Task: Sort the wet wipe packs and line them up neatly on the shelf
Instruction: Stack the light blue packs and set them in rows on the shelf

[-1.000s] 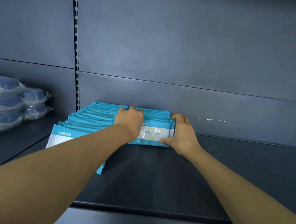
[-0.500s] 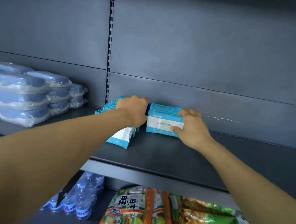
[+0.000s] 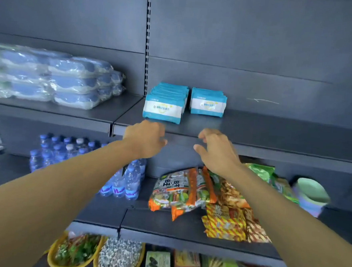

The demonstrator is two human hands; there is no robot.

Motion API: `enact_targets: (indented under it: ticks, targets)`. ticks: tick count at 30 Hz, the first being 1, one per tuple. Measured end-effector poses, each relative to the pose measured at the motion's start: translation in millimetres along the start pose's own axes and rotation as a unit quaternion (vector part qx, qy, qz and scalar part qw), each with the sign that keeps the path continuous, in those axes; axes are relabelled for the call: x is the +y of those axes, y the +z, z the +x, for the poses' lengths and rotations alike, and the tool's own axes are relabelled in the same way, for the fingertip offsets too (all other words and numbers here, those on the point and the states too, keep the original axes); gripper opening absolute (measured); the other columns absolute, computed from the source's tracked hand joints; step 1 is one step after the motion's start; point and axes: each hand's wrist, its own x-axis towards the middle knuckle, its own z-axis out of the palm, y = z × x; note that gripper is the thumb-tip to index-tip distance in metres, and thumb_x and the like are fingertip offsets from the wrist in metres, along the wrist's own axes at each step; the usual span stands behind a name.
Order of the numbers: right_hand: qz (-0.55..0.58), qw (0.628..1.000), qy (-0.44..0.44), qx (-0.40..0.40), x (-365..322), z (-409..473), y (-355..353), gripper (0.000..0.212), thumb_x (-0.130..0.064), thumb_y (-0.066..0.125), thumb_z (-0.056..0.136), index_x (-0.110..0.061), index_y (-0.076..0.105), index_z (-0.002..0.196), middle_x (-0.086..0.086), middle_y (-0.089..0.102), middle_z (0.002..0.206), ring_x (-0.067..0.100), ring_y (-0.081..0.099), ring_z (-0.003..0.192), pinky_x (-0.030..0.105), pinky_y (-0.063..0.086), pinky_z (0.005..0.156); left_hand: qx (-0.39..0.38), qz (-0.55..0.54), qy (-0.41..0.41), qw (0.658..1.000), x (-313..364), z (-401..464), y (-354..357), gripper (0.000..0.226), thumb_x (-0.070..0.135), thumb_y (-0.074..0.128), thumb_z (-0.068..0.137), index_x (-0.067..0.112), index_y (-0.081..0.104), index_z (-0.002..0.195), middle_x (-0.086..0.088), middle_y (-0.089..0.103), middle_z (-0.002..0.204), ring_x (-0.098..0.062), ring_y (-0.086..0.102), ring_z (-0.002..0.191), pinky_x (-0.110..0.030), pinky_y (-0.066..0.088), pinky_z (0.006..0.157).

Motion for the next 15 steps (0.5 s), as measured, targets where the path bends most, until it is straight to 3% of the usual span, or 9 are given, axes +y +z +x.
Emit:
enact_targets:
  ticks: [5,10,15]
  targets:
    - [-0.019,0.997,0.042,-0.057,-24,-71,47,0.025,-0.028,0.057,0.089,-0.013,0.055,0.109,0.01,0.056,0.115,0.031,0.055,0.109,0.04,0.048,0.086,-0.042,-0.013,0.022,0.999,-30,-66,55,0.026,0.034,0.048,0.094,0.019,0.055,0.114,-0.011,0.06,0.115,-0.036,0.056,0.107,-0.036,0.041,0.079]
    - [-0.03,0.988,0.062,-0.137,-31,-136,105,0.03,-0.029,0.058,0.091,-0.011,0.054,0.115,0.009,0.052,0.125,0.032,0.054,0.112,0.043,0.049,0.083,-0.123,-0.042,0.019,0.991,-58,-123,125,0.029,0.037,0.047,0.095,0.022,0.052,0.12,-0.01,0.06,0.118,-0.033,0.055,0.111,-0.04,0.045,0.085]
    - [-0.015,0.971,0.097,-0.217,-23,-191,171,0.029,-0.026,0.055,0.092,-0.012,0.053,0.117,0.009,0.055,0.119,0.029,0.054,0.11,0.039,0.048,0.084,-0.192,-0.038,0.007,0.981,-80,-166,196,0.028,0.038,0.046,0.094,0.024,0.054,0.117,-0.008,0.061,0.118,-0.031,0.056,0.111,-0.037,0.045,0.084]
